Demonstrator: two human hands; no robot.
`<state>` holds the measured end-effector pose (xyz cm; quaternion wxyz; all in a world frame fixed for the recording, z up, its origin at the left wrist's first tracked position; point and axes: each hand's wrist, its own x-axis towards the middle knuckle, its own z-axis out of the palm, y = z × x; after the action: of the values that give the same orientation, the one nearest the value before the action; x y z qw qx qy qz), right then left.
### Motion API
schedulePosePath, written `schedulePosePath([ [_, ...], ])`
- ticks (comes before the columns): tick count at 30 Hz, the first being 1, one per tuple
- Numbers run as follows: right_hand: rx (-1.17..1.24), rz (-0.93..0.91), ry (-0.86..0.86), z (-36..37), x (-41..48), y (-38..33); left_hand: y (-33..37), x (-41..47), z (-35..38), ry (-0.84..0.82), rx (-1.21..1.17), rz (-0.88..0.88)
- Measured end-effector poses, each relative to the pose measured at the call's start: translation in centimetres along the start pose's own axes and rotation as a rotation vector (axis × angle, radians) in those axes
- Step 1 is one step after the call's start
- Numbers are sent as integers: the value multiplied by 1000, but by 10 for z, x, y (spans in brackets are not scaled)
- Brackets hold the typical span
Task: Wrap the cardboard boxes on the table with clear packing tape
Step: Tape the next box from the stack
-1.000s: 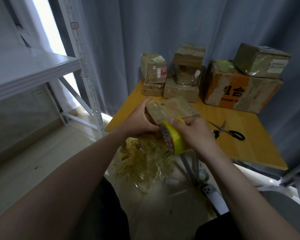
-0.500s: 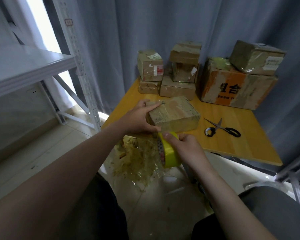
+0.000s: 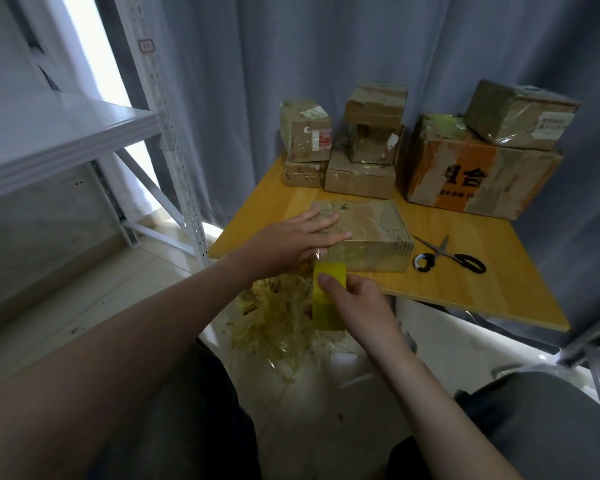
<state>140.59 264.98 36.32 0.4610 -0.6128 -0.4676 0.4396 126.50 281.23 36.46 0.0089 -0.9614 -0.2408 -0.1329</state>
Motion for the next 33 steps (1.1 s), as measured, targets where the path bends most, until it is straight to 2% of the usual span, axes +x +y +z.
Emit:
schedulePosePath([
  [3, 37, 3, -32, -3, 1, -5, -6, 3, 1, -31, -69, -10],
  [6, 97, 92, -59, -5, 1, -2, -10, 6, 2, -30, -130, -12],
  [12, 172, 149, -34, -5, 6, -5, -14, 15, 8, -30, -226, -47],
  [17, 248, 135, 31, 4, 17, -3, -11, 29, 4, -26, -151, -156],
  [19, 284, 137, 46, 4, 19, -6, -8, 36, 1, -94, -115, -232],
  [22, 308, 121, 54, 0, 20, -9, -4, 40, -15, -293, -181, -382],
  [23, 311, 118, 54, -1, 19, -10, -3, 39, -22, -245, -229, -469],
  [25, 314, 118, 39, -1, 19, -8, 1, 30, -39, -31, -378, -722],
  [26, 308, 117, 32, 0, 20, -7, 6, 23, -44, 2, -500, -849],
  [28, 305, 108, 1, -1, 20, -9, 27, 7, -50, -190, -830, -991],
  [30, 295, 118, -22, -3, 19, -11, 47, -2, -47, -374, -1056, -1008],
  [33, 256, 158, -36, -13, 14, -13, 59, -3, -34, -344, -1394, -1060],
])
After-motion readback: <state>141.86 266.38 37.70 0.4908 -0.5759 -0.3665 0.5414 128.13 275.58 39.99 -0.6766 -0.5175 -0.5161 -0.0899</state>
